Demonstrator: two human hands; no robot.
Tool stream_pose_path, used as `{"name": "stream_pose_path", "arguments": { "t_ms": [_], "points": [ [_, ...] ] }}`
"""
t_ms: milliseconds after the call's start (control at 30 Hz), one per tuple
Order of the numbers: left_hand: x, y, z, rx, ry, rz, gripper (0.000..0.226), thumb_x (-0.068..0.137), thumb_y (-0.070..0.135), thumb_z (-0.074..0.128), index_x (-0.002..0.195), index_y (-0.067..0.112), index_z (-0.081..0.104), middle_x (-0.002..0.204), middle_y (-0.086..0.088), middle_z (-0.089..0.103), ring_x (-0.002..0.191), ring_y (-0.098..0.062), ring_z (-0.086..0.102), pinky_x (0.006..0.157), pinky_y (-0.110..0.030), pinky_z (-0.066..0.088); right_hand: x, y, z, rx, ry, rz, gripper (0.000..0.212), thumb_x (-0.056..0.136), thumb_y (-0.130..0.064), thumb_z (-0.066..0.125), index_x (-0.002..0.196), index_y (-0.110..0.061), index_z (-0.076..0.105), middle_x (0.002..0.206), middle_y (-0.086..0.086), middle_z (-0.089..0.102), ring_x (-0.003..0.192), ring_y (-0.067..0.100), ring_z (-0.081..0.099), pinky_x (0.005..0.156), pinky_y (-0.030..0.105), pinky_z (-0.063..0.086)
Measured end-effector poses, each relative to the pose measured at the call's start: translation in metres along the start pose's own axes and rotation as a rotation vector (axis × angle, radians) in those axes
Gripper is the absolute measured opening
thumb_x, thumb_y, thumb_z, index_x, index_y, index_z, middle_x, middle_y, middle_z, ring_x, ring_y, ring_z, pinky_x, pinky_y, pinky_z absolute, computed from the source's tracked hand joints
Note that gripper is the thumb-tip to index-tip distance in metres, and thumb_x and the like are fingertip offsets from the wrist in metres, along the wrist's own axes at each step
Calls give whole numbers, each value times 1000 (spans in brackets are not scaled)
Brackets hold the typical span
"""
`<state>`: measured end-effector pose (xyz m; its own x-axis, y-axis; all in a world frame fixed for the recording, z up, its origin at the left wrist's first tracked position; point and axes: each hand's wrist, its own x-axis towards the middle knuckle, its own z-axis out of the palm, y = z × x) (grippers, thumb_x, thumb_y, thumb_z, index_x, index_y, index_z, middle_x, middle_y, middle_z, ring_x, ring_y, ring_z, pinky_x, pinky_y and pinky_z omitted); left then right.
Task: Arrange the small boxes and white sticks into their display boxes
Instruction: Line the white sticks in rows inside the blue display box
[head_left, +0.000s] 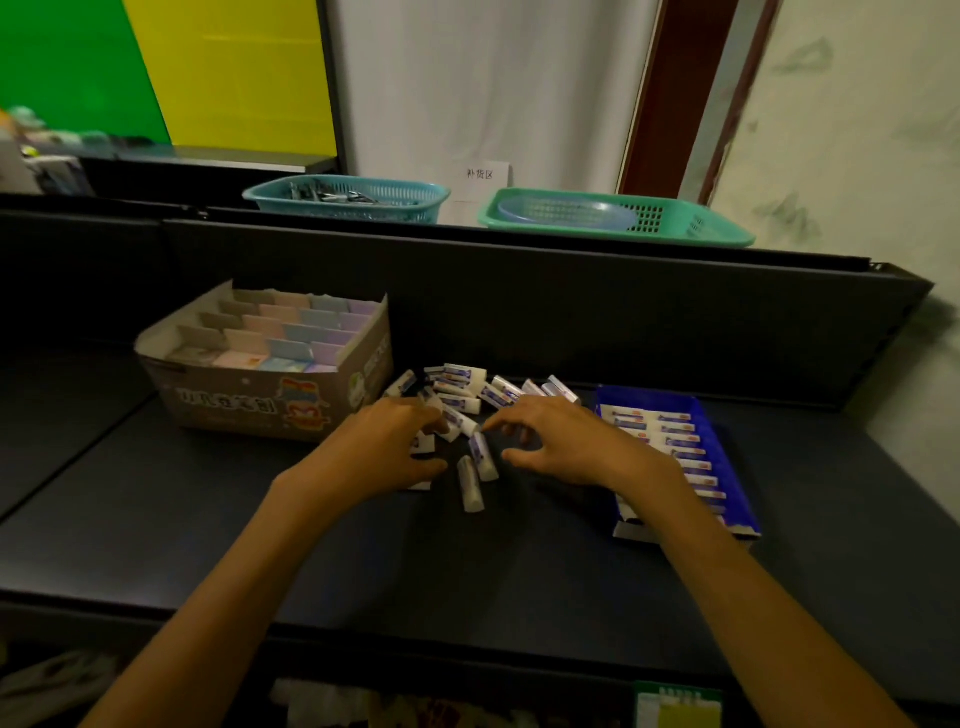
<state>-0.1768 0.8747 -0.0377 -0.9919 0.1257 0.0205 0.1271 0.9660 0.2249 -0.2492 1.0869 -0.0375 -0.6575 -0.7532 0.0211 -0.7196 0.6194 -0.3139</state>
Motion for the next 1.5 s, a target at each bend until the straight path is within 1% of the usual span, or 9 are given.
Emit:
{"name": "stream_pose_path", "arguments": {
  "t_ms": [267,467,633,733,900,1100,1200,1433,1500],
  "points": [
    [-3,14,6,-45,-66,183,48,83,30,67,128,30,51,135,5,46,123,-11,43,98,-23,38,1,-3,9,7,-117,46,40,91,-24,56,129,-37,50,121,-5,48,99,9,50,87,29,48],
    [2,17,14,-65,-169,216,32,88,21,61,118,27,56,127,5,53,116,-7,49,96,-25,43,-9,1,8,-6,-82,84,26,91,-32,59,117,-31,55,117,-5,51,98,6,49,82,22,44],
    [7,21,14,-64,-185,199,26,89,20,59,115,23,57,122,3,55,109,-8,52,89,-22,43,-10,2,14,-42,-34,131,26,89,-25,61,113,-28,52,122,-3,53,108,12,53,85,26,47],
    [6,22,12,-82,-129,205,26,87,18,62,112,23,58,118,3,56,105,-6,52,85,-19,43,-13,2,12,3,-4,156,34,88,-21,63,118,-28,48,124,-3,53,110,12,54,89,29,49],
    [5,24,8,-44,-70,214,36,85,21,65,119,23,57,126,3,46,114,-12,46,96,-26,43,-24,6,0,47,85,163,43,88,-23,64,128,-28,50,129,-4,52,115,10,50,96,29,46],
    [10,33,12,-55,-21,236,32,84,26,66,115,26,58,120,4,49,109,-9,48,91,-22,42,-43,18,-11,89,163,165,37,86,-19,67,121,-27,57,119,-4,58,100,1,52,85,18,45],
    [11,40,13,-47,54,201,32,82,30,68,112,29,58,116,6,42,106,-9,41,94,-26,41,-54,24,-16,118,197,183,38,84,-17,68,118,-29,57,116,-7,58,98,0,52,79,15,44],
    [17,71,6,-207,33,255,43,79,22,72,117,20,52,112,10,53,95,-1,48,71,-9,39,-81,35,-27,202,255,199,35,82,-17,71,113,-26,58,110,-11,60,98,-1,57,79,14,48],
    [20,79,6,-252,57,245,48,77,25,74,118,21,50,112,8,53,95,-3,49,71,-11,40,-88,39,-29,218,269,206,38,81,-18,72,116,-25,58,109,-13,59,96,-2,57,78,13,48]
  ]
}}
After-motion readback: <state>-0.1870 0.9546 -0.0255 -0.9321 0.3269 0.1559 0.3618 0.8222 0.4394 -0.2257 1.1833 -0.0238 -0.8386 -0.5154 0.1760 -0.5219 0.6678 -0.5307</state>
